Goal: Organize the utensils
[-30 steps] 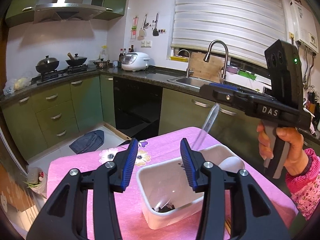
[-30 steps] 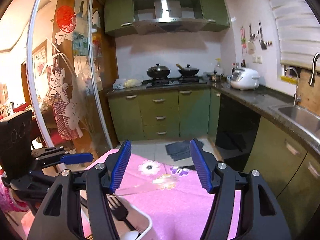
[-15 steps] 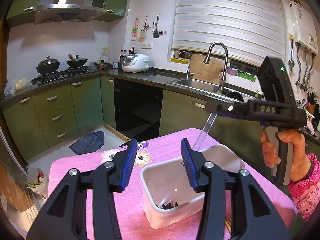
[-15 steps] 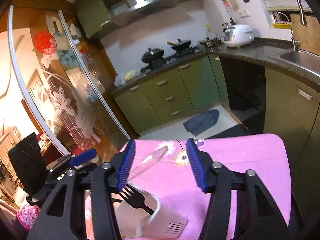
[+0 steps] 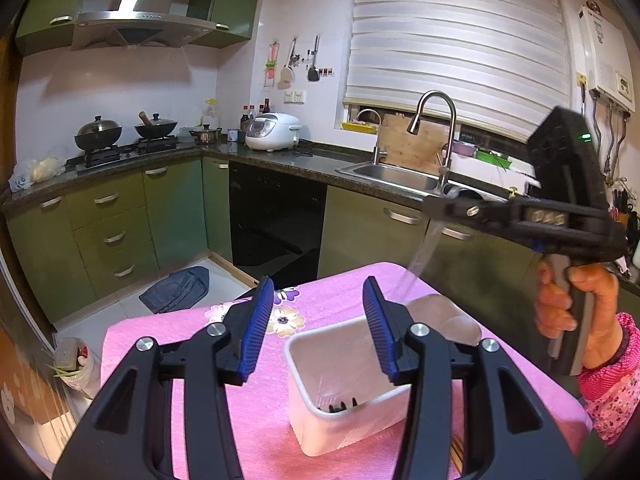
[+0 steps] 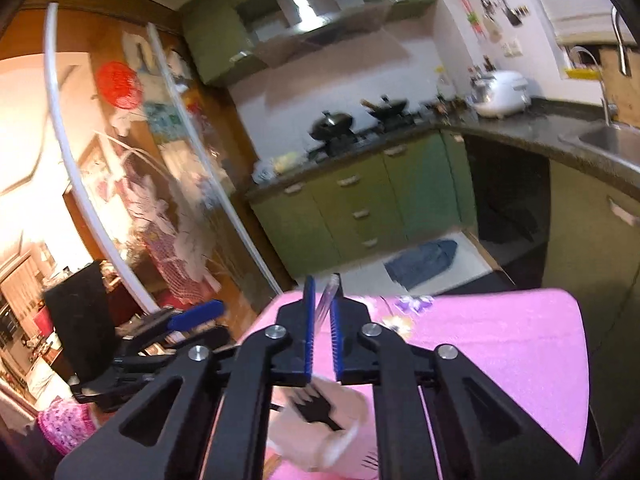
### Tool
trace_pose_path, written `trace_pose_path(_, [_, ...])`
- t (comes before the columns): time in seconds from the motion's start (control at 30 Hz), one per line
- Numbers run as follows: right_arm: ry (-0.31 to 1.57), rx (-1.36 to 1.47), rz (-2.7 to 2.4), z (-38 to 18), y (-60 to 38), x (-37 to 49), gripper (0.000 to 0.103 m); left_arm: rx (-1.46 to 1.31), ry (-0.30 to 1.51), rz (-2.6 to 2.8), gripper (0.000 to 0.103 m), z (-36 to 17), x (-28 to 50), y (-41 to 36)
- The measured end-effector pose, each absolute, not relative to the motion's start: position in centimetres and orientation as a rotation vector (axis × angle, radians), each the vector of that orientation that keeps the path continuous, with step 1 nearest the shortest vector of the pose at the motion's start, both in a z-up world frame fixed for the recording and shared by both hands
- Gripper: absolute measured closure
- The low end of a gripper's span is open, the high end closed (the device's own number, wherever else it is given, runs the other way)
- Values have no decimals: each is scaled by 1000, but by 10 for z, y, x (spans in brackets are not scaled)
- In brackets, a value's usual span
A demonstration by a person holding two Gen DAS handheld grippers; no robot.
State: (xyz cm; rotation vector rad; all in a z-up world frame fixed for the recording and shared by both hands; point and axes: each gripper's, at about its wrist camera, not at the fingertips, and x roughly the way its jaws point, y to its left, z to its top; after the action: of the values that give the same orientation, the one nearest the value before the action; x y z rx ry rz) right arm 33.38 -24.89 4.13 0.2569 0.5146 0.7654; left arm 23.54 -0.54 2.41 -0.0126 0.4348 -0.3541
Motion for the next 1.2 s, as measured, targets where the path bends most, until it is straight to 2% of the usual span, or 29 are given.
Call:
trace_pose_path(0.23, [449, 119, 781, 73, -216, 299, 99, -20, 411, -334, 55, 32, 225, 6])
trace_pose_path(0.47, [505, -33, 785, 61, -165, 285, 98, -12, 397, -336, 55, 34, 209, 8])
trace_pose_path(0.5, [519, -53, 779, 57, -159, 283, 93, -11, 398, -338, 55, 34, 207, 8])
trace_pose_path(0.53, [522, -66, 772, 52, -157, 280, 74, -9, 401, -340, 54, 33, 202, 9])
trace_pose_path(0.6, [506, -63, 771, 52, -157, 274, 60, -6, 409, -339, 53, 29, 194, 10])
trace_pose_path(0.87, [404, 12, 654, 76, -210, 200, 57, -7, 535, -294, 51, 2, 151, 4])
trace_pose_path(1.1, [323, -33, 384, 26, -253, 87, 51, 38, 723, -177, 51, -65, 103, -20])
trace_pose_path(1.2, [349, -75, 283, -6, -260, 55, 48, 71, 804, -146, 50, -92, 89, -29])
